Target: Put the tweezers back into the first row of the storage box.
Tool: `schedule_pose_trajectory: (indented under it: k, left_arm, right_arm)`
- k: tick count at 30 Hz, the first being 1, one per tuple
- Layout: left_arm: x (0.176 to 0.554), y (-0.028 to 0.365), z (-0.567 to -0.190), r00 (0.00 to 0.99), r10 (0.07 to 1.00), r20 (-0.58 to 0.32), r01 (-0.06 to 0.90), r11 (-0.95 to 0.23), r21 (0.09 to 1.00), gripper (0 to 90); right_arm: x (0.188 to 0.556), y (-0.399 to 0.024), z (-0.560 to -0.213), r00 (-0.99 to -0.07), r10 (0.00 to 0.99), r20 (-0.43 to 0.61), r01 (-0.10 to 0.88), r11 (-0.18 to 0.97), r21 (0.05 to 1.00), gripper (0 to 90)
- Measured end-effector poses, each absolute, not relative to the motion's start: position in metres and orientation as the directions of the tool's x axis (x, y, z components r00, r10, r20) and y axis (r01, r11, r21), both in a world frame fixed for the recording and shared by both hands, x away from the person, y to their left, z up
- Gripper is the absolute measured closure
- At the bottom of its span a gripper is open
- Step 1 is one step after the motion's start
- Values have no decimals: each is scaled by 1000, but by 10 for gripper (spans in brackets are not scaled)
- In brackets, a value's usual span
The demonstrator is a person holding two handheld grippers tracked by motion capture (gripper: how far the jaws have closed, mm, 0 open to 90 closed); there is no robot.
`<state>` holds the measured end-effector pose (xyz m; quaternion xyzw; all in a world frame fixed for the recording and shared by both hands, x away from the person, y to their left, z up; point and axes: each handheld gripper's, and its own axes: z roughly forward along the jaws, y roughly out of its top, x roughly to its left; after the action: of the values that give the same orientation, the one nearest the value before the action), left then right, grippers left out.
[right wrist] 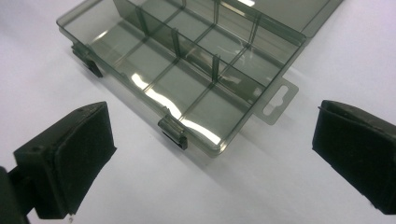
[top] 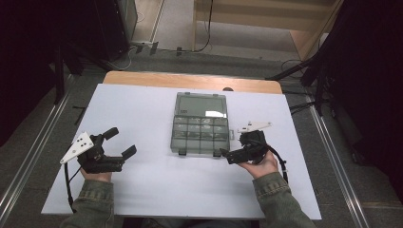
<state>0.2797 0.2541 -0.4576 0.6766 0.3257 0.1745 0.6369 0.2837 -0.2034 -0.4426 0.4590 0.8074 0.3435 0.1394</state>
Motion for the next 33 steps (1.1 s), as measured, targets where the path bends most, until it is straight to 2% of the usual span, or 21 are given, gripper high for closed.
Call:
schedule_pose_trajectory:
  k: [21,29,33]
  left_arm:
    - [280,254,-458,726,666,-172,218,14,976,0]
    - [280,254,-458,726,666,-173,217,18,976,0]
    - [280,254,-458,725,666,-174,217,18,976,0]
  right_arm:
    - [258,-238,-466,-468,869,160,652,217,727,0]
    - [246,-248,-472,-457,877,147,615,193,764,1]
    - [237,-256,-475,-474,870,139,559,174,811,2]
